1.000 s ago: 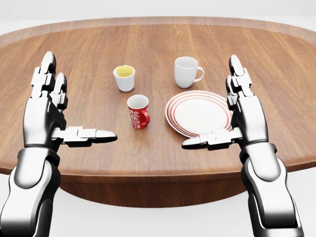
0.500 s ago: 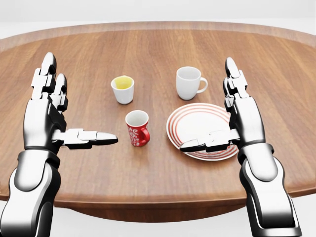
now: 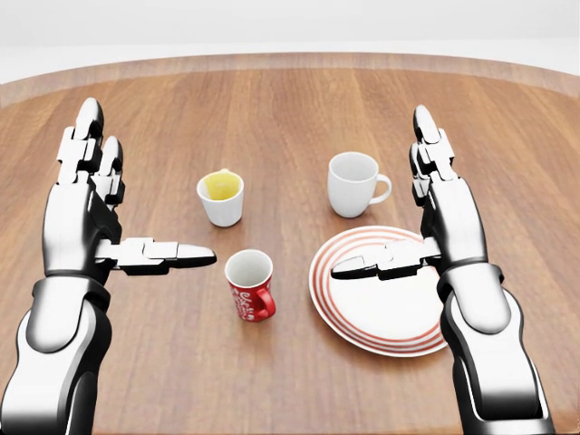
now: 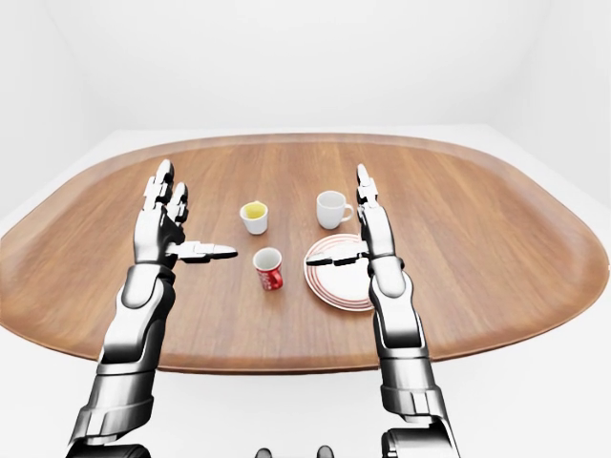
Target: Pick up the red mug and put it on the plate
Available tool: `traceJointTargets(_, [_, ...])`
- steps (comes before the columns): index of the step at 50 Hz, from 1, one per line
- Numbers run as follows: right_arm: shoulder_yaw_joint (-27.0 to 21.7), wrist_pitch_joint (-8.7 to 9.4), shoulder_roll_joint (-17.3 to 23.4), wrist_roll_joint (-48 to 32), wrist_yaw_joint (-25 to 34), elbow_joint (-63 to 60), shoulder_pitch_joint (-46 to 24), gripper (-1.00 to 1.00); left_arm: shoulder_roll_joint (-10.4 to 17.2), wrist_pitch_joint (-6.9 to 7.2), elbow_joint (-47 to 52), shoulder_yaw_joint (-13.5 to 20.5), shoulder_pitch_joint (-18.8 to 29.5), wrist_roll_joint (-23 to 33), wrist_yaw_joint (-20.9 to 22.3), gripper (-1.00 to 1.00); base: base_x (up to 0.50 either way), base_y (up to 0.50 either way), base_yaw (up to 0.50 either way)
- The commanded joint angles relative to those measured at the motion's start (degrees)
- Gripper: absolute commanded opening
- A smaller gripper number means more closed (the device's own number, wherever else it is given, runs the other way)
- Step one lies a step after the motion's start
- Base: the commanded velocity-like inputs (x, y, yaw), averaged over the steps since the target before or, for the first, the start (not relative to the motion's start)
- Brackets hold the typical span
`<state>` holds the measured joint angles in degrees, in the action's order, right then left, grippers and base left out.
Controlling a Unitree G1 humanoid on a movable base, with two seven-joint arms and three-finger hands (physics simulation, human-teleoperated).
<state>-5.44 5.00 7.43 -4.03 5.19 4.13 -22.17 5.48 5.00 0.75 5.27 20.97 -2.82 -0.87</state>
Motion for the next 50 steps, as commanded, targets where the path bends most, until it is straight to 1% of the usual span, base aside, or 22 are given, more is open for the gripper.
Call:
traceJointTargets(1, [-0.01, 0.00, -0.01, -0.05, 0.09, -0.22, 0.07, 1.00, 0.02, 0.00, 0.38, 0.04, -0.31, -0.02, 0.02, 1.00, 0.34, 0.00, 0.00])
traceJointTargets(50, [0.33, 0.00, -0.19, -0.44, 0.26, 1.47, -0.37, 1.00, 0.04, 0.00, 0.68, 0.21, -0.90, -0.04, 0.12, 1.00, 0.34, 0.00, 0.00])
